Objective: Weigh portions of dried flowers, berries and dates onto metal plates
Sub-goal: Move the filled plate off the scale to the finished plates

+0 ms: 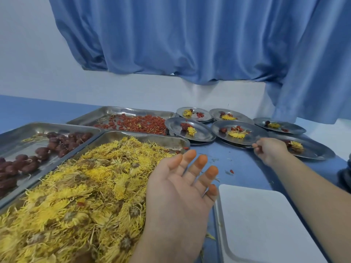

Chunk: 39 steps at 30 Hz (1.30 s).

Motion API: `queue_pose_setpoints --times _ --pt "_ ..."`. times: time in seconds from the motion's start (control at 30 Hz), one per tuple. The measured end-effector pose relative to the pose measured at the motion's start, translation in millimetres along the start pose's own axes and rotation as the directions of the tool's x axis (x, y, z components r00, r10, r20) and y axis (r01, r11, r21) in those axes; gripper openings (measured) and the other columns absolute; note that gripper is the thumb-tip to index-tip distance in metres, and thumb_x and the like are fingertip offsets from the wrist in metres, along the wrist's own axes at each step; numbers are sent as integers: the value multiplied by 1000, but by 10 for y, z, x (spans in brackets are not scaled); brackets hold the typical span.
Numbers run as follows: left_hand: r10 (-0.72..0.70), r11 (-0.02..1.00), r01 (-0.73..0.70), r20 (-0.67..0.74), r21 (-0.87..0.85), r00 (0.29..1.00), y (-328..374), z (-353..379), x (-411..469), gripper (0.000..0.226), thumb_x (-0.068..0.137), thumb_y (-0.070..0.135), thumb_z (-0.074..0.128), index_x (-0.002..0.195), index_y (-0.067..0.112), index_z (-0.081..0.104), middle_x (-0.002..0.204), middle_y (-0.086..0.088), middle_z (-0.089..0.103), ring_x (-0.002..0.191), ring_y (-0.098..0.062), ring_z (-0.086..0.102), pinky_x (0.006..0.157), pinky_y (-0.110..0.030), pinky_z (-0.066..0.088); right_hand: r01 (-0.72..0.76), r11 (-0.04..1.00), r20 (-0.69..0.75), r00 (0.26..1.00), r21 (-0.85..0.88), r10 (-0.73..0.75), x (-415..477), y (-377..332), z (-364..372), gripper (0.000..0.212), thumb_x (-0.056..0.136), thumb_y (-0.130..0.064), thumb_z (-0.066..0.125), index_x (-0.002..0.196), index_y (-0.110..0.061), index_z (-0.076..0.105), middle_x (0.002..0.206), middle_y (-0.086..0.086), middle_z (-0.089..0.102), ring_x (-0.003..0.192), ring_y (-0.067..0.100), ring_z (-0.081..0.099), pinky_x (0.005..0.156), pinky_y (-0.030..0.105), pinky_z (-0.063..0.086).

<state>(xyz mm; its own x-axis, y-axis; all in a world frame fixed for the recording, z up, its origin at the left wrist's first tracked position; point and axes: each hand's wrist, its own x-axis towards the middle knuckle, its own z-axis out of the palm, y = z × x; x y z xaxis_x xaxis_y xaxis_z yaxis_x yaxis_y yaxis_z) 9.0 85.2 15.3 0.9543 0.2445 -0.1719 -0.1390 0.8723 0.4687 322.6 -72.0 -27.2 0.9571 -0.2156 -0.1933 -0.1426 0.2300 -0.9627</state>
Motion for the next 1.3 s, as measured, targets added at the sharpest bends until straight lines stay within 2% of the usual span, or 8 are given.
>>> queue_pose_setpoints --times 0.2,0.47,0.6,0.73,0.9,1.03,1.2,1.3 --pt "-8 1000 7 35 28 999 -15 2 -13 26 69 29 60 85 13 70 83 -7 70 66 -26 68 63 -33 42 -44 998 79 996 45 40 -158 -27 27 38 91 10 52 128 3 47 88 10 57 76 18 61 46 17 54" --pt "17 996 -22 56 86 998 -30 -6 -15 26 71 29 59 89 13 67 83 -6 69 68 -24 67 63 -32 42 -13 999 175 984 -50 22 -390 -155 -103 44 85 16 55 127 7 47 128 15 52 104 29 60 73 29 56" --pt "99 969 -114 79 219 992 -80 15 -22 28 67 29 59 89 13 67 80 -5 69 66 -21 67 59 -30 43 -8 993 217 976 -120 34 -540 -243 -193 15 88 10 55 102 5 55 123 23 55 105 33 61 65 29 53" --pt "128 901 -185 166 393 978 -163 86 -62 29 60 27 71 86 14 69 79 -3 70 64 -19 67 61 -30 43 36 976 328 944 -214 38 -916 -400 -341 28 89 4 56 117 9 54 112 26 58 83 30 64 62 30 56" --pt "138 831 -235 221 504 965 -239 129 -117 17 90 22 56 85 15 71 77 0 71 62 -17 65 63 -31 43 152 952 464 886 -265 -12 -1659 -687 -715 13 87 2 60 99 6 61 90 20 62 79 27 65 77 33 56" --pt "151 848 -230 197 477 969 -347 168 -185 20 92 21 54 83 16 71 75 0 70 59 -14 63 60 -29 41 283 905 511 855 -318 -88 -2081 -858 -1157 4 85 3 61 83 0 64 79 16 65 73 24 68 69 29 58" --pt "120 905 -167 140 391 983 -580 64 -293 17 91 20 54 83 16 68 69 2 65 54 -13 52 54 -27 33 445 734 451 867 -513 -211 -2222 -1034 -1731 4 84 -4 64 83 -7 64 76 13 65 66 18 65 67 31 55" --pt "97 951 -124 107 282 989 -638 -41 -343 15 91 19 49 89 14 63 64 2 57 51 -13 40 46 -25 27 580 290 461 799 -761 -386 -2154 -1133 -2034 3 80 -17 66 80 -19 64 79 -3 67 74 16 61 70 26 47"
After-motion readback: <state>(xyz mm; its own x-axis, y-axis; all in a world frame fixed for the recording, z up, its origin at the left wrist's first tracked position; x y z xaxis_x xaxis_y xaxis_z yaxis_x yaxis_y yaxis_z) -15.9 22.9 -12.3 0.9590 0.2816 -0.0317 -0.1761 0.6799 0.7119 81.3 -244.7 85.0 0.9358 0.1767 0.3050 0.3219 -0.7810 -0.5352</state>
